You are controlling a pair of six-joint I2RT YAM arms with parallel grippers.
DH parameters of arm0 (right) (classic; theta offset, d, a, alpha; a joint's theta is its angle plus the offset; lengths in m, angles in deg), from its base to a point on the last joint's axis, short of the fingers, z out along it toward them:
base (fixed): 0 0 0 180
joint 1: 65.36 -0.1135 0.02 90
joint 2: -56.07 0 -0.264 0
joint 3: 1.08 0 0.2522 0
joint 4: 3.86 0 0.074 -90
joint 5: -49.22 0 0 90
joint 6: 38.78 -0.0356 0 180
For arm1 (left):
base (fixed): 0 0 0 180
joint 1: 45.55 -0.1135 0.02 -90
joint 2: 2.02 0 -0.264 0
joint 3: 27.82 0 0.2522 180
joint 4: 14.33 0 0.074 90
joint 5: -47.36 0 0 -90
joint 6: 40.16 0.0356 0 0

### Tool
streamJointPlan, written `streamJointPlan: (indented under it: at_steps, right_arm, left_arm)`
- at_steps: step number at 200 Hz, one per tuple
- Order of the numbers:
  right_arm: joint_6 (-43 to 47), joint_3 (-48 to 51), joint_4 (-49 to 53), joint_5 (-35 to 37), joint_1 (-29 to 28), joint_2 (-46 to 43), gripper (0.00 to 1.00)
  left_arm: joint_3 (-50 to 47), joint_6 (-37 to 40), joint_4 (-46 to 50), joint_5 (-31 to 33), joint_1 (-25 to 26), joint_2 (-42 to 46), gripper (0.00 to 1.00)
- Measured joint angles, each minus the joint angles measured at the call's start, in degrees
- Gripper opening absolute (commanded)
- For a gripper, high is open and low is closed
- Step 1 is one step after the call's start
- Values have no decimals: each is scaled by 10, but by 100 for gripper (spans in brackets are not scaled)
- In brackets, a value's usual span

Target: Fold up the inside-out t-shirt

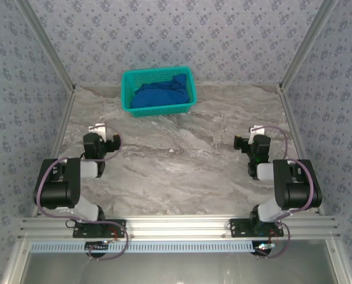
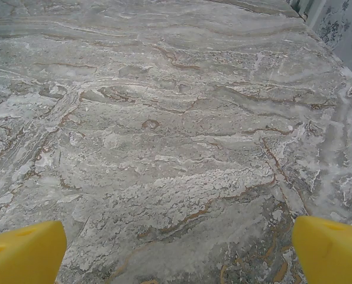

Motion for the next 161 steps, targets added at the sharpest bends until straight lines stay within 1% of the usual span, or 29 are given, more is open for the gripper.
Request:
streamJointPlan:
  at_steps: [161]
  right_arm:
    - [0,0,0,2,0,0,100]
  left_arm:
    - [1,-1,7,3,0,2,98]
